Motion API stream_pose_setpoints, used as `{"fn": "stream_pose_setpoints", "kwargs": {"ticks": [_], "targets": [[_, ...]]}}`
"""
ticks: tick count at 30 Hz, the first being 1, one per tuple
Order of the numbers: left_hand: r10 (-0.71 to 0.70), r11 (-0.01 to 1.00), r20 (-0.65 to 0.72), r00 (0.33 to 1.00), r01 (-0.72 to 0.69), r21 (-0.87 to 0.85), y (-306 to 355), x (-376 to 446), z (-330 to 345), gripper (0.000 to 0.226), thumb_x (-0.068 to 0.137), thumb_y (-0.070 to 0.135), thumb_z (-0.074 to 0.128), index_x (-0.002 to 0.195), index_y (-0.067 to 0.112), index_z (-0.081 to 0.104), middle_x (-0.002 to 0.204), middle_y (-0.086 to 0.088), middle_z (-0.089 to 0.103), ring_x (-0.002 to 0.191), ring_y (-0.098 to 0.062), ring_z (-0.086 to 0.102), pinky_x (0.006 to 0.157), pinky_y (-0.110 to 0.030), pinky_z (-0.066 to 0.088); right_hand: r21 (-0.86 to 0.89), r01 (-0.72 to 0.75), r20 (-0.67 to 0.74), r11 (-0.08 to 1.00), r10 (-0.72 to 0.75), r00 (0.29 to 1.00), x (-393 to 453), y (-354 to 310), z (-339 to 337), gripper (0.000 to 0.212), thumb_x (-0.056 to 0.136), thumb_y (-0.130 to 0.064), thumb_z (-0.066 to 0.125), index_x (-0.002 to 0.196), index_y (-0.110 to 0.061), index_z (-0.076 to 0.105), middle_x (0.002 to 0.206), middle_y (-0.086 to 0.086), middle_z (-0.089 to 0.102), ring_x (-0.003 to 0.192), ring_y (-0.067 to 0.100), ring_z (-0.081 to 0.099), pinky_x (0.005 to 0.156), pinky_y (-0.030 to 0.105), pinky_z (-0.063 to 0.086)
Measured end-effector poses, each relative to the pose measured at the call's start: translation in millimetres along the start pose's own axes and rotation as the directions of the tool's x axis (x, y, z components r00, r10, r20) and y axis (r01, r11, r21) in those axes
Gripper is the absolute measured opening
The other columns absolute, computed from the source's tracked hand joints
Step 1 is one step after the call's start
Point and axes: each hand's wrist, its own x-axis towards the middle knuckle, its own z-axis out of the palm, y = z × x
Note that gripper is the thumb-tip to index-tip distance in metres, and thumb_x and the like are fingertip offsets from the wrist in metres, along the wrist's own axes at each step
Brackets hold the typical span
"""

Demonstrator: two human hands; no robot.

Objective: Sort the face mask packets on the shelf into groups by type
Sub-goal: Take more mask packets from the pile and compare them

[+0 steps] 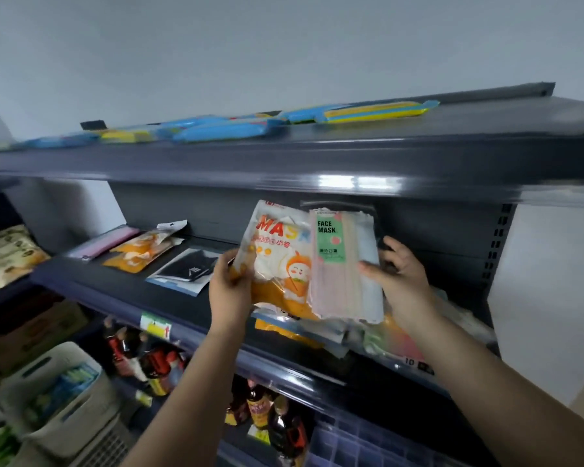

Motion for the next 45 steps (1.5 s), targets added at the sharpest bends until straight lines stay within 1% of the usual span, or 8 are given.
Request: {"fn": "stream_pose_setpoints", "kwargs": {"ticks": [3, 9, 15, 19, 23, 28, 38, 45], "targets": [[-0.006, 1.0, -0.105, 0.994, 0.007, 0.008, -4.4, 6.5, -51.3, 0.028, 0.092, 0.009, 0.054, 0.113, 0.027, 0.052, 0.108, -0.002, 0.061, 0.095, -0.021, 0.061, 0.082, -0.041, 0.054, -0.009, -0.004, 0.056, 1.0, 0.005, 0.998, -9.7, 4.3, 49.7, 0.077, 0.076, -0.004, 0.074, 0.143, -0.013, 0.036, 0.117, 0.004, 0.06, 0.099, 0.017, 0.058, 0.084, 0.035, 0.049], [0.006, 0.999, -0.268, 0.963, 0.007, 0.049, -11.7, 10.9, -167.6, 0.027, 0.089, 0.009, 0.058, 0.103, 0.032, 0.057, 0.103, -0.003, 0.065, 0.097, -0.027, 0.063, 0.084, -0.045, 0.051, -0.008, -0.016, 0.178, 1.0, 0.017, 0.984, -42.1, 14.6, 162.3, 0.075, 0.076, 0.003, 0.072, 0.141, -0.01, 0.037, 0.115, 0.008, 0.06, 0.09, 0.013, 0.056, 0.072, 0.022, 0.045], [-0.018, 0.999, -0.338, 0.941, 0.027, 0.022, -19.6, 15.7, -275.2, 0.025, 0.091, 0.005, 0.054, 0.109, 0.023, 0.055, 0.097, 0.002, 0.062, 0.08, -0.013, 0.059, 0.06, -0.024, 0.049, -0.023, -0.042, 0.229, 0.999, 0.046, 0.972, -80.3, 27.4, 267.0, 0.076, 0.075, -0.001, 0.074, 0.141, -0.012, 0.038, 0.109, 0.001, 0.059, 0.097, 0.015, 0.055, 0.072, 0.024, 0.043], [-0.067, 0.997, -0.341, 0.938, 0.08, 0.025, -27.9, 23.1, -335.0, 0.027, 0.092, 0.01, 0.055, 0.116, 0.021, 0.056, 0.101, -0.003, 0.063, 0.079, -0.016, 0.062, 0.072, -0.042, 0.055, -0.04, -0.067, 0.26, 0.997, 0.076, 0.963, -102.4, 38.5, 323.3, 0.078, 0.075, -0.004, 0.075, 0.142, -0.013, 0.037, 0.107, -0.003, 0.06, 0.101, 0.017, 0.057, 0.082, 0.031, 0.043], [-0.119, 0.993, -0.335, 0.935, 0.112, -0.039, -34.5, 35.0, -380.4, 0.031, 0.091, 0.004, 0.054, 0.115, 0.023, 0.055, 0.102, -0.001, 0.062, 0.081, -0.018, 0.062, 0.065, -0.037, 0.057, -0.068, -0.078, 0.252, 0.995, 0.093, 0.963, -115.8, 52.3, 369.7, 0.08, 0.074, -0.007, 0.076, 0.142, -0.015, 0.035, 0.115, 0.001, 0.06, 0.108, 0.021, 0.057, 0.084, 0.032, 0.042], [-0.13, 0.992, -0.299, 0.945, 0.122, -0.046, -45.2, 56.7, -417.6, 0.031, 0.092, 0.005, 0.053, 0.115, 0.026, 0.054, 0.098, 0.004, 0.06, 0.079, -0.015, 0.061, 0.042, -0.02, 0.051, -0.101, -0.082, 0.221, 0.991, 0.103, 0.97, -118.8, 65.7, 405.7, 0.078, 0.077, -0.007, 0.074, 0.143, -0.014, 0.034, 0.119, 0.003, 0.06, 0.107, 0.019, 0.054, 0.086, 0.033, 0.041], [-0.172, 0.985, -0.29, 0.941, 0.153, -0.085, -78.7, 132.4, -441.8, 0.033, 0.093, 0.005, 0.052, 0.119, 0.024, 0.054, 0.104, 0.002, 0.058, 0.08, -0.015, 0.061, 0.043, -0.022, 0.053, -0.102, -0.102, 0.208, 0.989, 0.122, 0.971, -69.4, 102.0, 476.2, 0.077, 0.078, -0.006, 0.074, 0.143, -0.013, 0.033, 0.109, 0.0, 0.059, 0.085, 0.009, 0.055, 0.064, 0.019, 0.04], [-0.192, 0.974, -0.239, 0.952, 0.156, -0.162, -97.6, 223.5, -429.0, 0.03, 0.095, 0.007, 0.047, 0.115, 0.028, 0.053, 0.1, 0.004, 0.059, 0.085, -0.018, 0.06, 0.056, -0.032, 0.054, -0.086, -0.118, 0.151, 0.989, 0.13, 0.98, 5.5, 126.4, 517.3, 0.071, 0.077, -0.007, 0.075, 0.139, -0.005, 0.041, 0.105, -0.007, 0.055, 0.097, 0.014, 0.054, 0.074, 0.024, 0.043]]}}
